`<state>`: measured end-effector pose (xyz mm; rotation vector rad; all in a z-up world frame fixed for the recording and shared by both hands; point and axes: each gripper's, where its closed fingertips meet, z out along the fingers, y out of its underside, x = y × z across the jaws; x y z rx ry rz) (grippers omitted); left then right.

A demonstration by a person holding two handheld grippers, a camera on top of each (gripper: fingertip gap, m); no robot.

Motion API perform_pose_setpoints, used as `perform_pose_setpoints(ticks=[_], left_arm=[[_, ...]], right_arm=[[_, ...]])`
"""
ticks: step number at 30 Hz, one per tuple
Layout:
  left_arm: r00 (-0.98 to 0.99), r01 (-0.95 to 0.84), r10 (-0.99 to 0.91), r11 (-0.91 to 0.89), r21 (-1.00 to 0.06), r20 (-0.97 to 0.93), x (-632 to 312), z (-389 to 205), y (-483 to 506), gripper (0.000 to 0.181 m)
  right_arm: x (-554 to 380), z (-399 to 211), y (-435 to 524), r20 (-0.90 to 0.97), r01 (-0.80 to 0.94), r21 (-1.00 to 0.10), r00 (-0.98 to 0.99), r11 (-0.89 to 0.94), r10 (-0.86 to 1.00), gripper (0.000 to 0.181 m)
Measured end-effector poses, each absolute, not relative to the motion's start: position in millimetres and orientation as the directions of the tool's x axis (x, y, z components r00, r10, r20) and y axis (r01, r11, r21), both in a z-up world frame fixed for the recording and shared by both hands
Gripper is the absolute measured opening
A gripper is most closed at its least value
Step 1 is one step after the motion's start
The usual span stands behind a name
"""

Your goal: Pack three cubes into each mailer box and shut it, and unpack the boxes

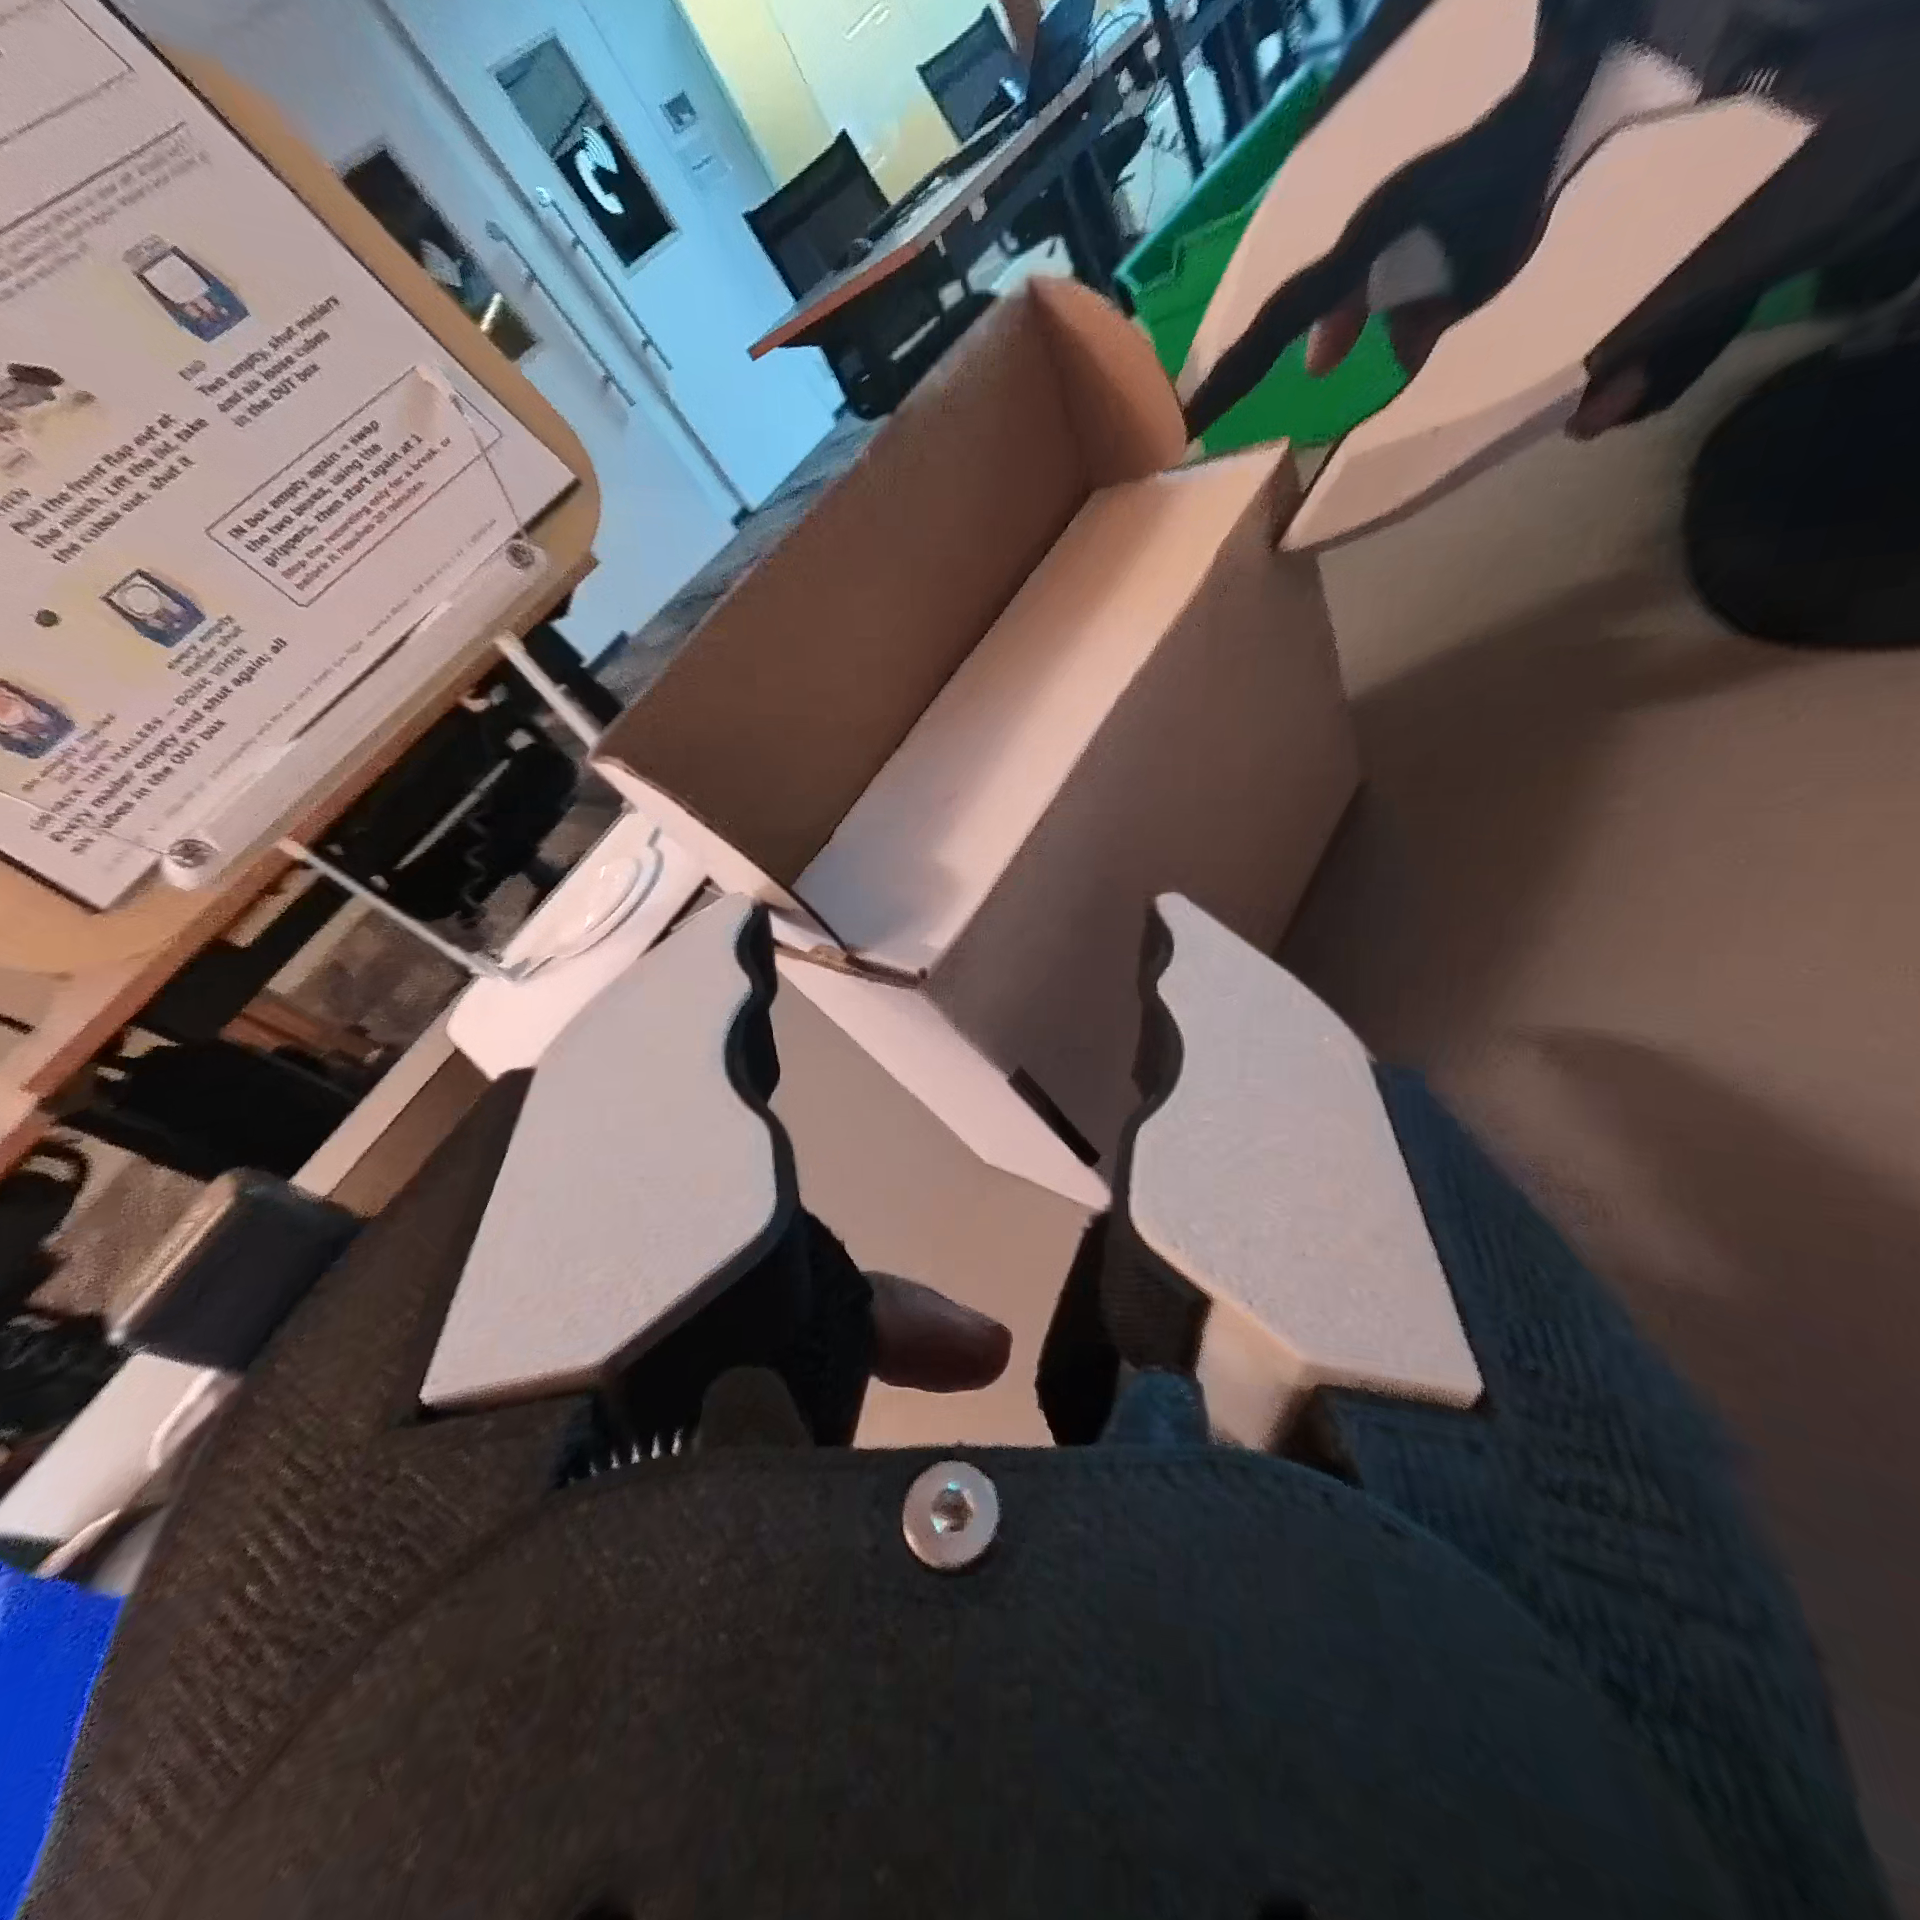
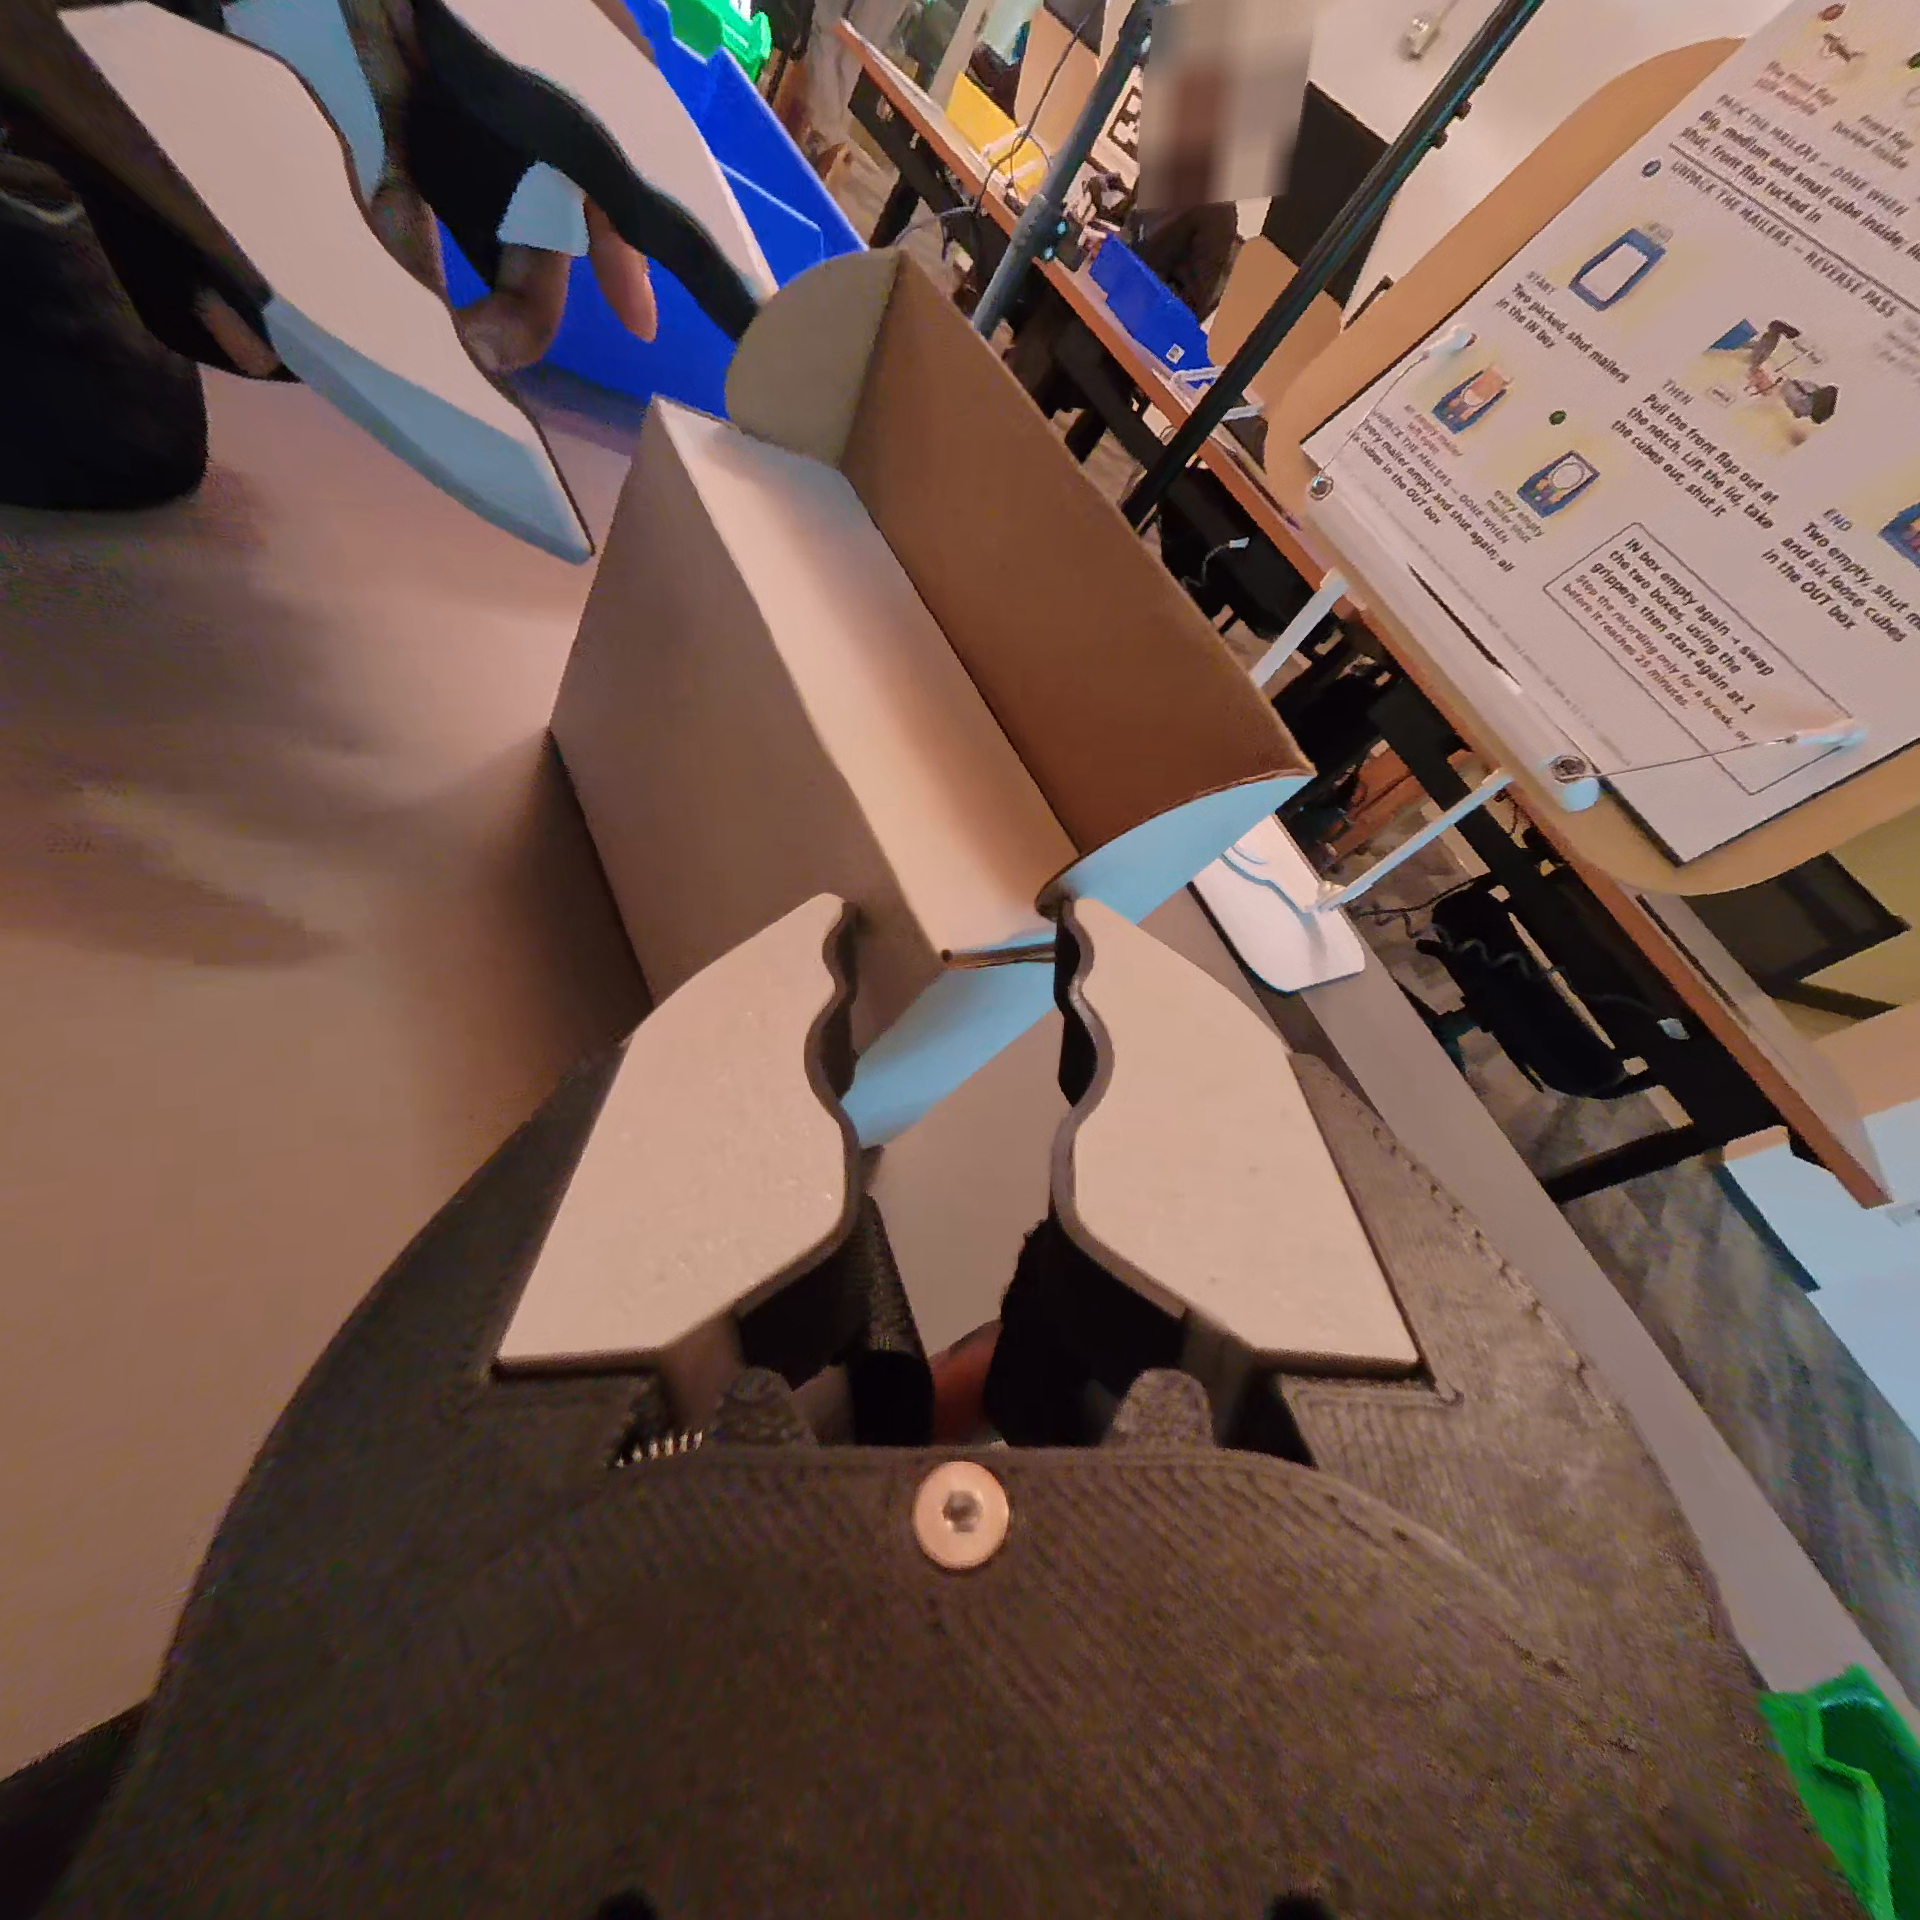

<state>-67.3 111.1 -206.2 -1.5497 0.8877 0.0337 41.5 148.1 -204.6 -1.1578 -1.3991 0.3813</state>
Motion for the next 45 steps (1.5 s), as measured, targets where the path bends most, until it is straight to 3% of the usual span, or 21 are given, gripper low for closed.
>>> perform_pose_setpoints(ticks=[8, 13, 23, 37, 41, 45], left_arm=[[0.663, -0.649, -0.401, 0.112, -0.753, -0.631, -73.8, -211.0, 117.1, 0.049], [0.632, -0.681, -0.42, 0.1, -0.725, -0.651, -78.7, -217.7, 115.3, 0.051], [0.647, -0.649, -0.45, 0.1, -0.754, -0.616, -79.8, -210.4, 113.4, 0.066], [0.565, -0.732, -0.433, 0.129, -0.669, -0.702, -70.4, -220.3, 112.4, 0.061], [0.58, -0.72, -0.42, 0.137, -0.68, -0.698, -73.7, -213.7, 112.1, 0.061], [0.617, -0.675, -0.433, 0.138, -0.725, -0.657, -74.3, -206.1, 112.9, 0.068]], right_arm=[[41.4, -205.5, 148.2, 0.581, 0.415, -0.782, 0.218, 0.464, 0.784, 0.034], [46.7, -208.8, 150.2, 0.629, 0.46, -0.737, 0.2, 0.495, 0.751, 0.034], [49.0, -204.9, 151.1, 0.588, 0.449, -0.766, 0.2, 0.461, 0.784, 0.051], [50.4, -213.1, 153.3, 0.682, 0.536, -0.669, 0.168, 0.515, 0.712, 0.044], [50.9, -204.6, 151.2, 0.656, 0.493, -0.704, 0.176, 0.511, 0.734, 0.055], [48.6, -201.8, 149.7, 0.613, 0.488, -0.727, 0.146, 0.483, 0.776, 0.086]])
